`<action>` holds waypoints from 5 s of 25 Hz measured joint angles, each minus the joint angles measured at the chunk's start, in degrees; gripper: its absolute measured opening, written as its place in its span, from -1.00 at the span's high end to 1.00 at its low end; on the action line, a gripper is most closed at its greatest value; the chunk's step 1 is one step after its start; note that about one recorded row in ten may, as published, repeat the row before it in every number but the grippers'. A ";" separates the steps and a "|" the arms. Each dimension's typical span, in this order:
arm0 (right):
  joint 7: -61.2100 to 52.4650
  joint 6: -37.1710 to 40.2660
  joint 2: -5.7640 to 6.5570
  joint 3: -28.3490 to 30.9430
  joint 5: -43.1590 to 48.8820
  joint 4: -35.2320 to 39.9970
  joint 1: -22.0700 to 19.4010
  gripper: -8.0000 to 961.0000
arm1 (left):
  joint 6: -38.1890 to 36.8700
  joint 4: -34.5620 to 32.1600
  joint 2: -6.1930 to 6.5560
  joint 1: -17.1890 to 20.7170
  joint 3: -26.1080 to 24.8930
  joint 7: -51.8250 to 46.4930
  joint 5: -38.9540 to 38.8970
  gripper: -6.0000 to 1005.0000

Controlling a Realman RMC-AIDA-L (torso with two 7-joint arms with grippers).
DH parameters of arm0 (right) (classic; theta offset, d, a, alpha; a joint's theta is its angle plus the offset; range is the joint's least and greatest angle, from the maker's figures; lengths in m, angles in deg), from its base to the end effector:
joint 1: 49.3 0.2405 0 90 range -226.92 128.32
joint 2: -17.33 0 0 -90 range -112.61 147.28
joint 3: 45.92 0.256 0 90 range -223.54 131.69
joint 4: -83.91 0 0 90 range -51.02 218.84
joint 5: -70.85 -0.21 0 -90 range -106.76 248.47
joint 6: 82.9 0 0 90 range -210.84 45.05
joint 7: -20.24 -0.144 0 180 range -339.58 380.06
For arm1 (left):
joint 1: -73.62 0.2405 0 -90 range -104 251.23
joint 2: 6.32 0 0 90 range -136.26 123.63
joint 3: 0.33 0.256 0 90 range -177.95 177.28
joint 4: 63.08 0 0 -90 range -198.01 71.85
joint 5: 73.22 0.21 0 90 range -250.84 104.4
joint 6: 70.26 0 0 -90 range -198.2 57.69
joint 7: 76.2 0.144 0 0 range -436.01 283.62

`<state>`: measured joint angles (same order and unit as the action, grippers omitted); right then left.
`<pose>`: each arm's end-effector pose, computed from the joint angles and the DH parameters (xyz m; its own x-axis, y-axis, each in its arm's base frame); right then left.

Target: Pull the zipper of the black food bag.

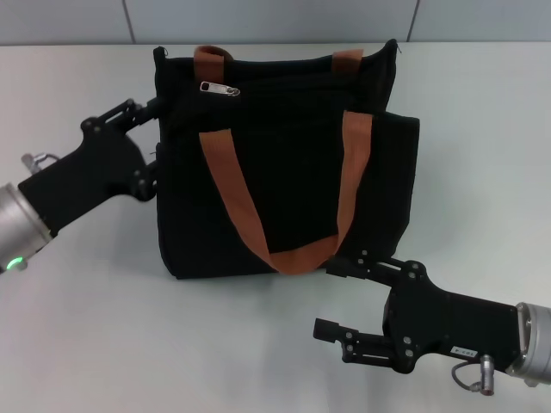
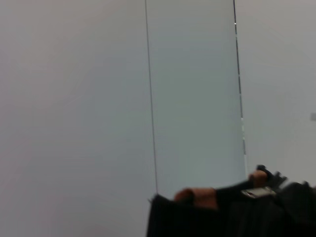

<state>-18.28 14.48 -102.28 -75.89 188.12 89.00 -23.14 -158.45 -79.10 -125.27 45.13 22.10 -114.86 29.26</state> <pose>0.2687 0.2277 -0.0745 0.6763 -0.1511 -0.7210 -0.2918 -0.9536 -0.0738 -0.2835 0.3144 -0.0106 0.7240 -0.0668 0.6866 0.4007 -0.7694 -0.4974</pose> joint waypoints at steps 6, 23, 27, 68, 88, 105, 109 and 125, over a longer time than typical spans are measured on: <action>0.09 0.00 0.00 0.00 0.03 -0.45 0.48 -0.56 | 1.58 2.87 -0.15 -1.09 -1.06 0.25 -4.41 -0.28; 0.21 0.24 -0.08 0.60 -0.17 -0.70 0.56 -0.54 | -1.01 6.78 -0.09 -0.10 0.11 3.28 -7.46 0.02; 0.20 0.57 -0.09 0.66 -0.26 -0.72 0.56 -0.54 | -0.68 8.98 -0.13 -0.32 -0.03 3.01 -7.56 0.61; -19.04 12.51 0.45 9.72 -8.58 4.25 -0.06 -0.49 | -6.02 13.90 -0.02 -7.11 -2.38 -14.59 -7.42 0.95; -18.79 12.70 0.17 10.82 -12.32 3.85 0.73 -0.47 | -3.53 11.14 0.01 -6.56 1.98 -10.79 -9.10 0.95; -18.96 12.29 0.25 11.97 -12.42 2.42 1.06 -0.46 | -6.86 12.65 0.02 -13.15 -4.26 -26.30 -2.71 0.95; -18.70 11.94 0.25 12.05 -12.42 2.43 1.22 -0.45 | -5.15 12.65 -0.01 -10.75 -5.78 -24.95 -2.47 0.95; -31.01 9.16 0.15 13.37 -17.50 -0.32 3.67 -0.43 | -11.35 11.97 -0.08 -9.17 -2.79 -20.60 -1.23 0.95</action>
<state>-49.29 23.64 -102.13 -62.52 170.62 88.69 -19.47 -169.80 -67.13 -125.35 35.96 19.31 -135.45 28.03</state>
